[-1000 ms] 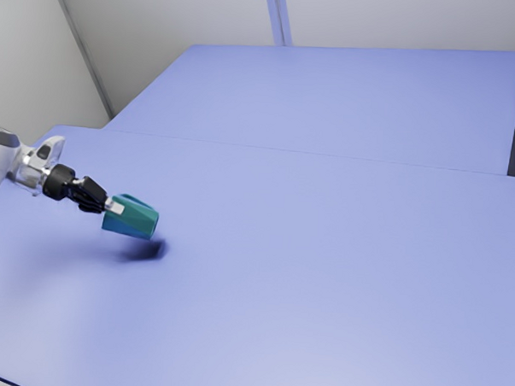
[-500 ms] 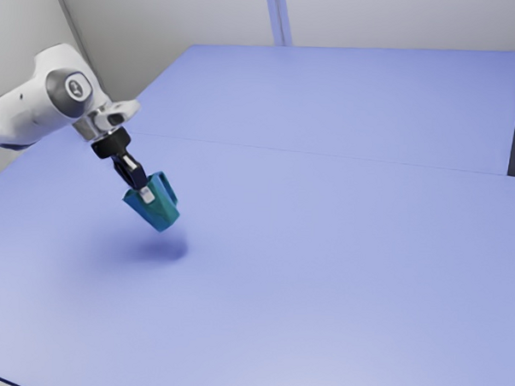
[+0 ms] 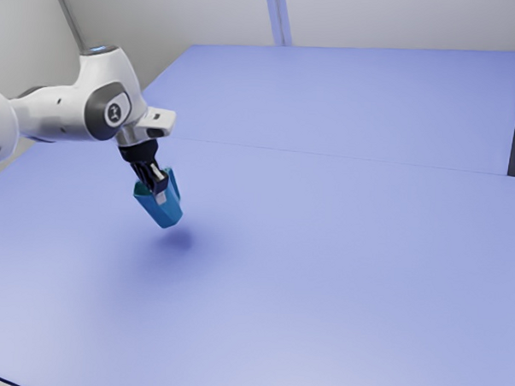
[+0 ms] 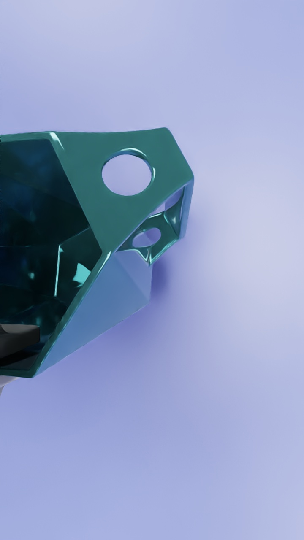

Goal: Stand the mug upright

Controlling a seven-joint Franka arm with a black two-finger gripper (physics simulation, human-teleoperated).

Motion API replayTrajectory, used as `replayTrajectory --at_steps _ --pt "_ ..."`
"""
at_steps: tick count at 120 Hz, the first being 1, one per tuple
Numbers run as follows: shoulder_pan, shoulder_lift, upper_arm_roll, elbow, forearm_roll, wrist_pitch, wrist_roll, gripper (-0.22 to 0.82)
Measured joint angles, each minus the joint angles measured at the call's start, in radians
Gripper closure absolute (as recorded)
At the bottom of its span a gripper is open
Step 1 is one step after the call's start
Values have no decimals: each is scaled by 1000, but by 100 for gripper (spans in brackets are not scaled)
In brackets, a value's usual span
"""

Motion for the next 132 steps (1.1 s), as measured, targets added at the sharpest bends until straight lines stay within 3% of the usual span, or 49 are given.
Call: replayTrajectory --at_steps 65,97,113,132 --pt "-21 106 -1 -21 14 55 -143 78" --pt "-33 100 -1 -19 6 58 -178 27" --pt "-35 73 -1 -15 -3 50 -187 15" --pt "-33 39 3 49 -20 6 -195 7"
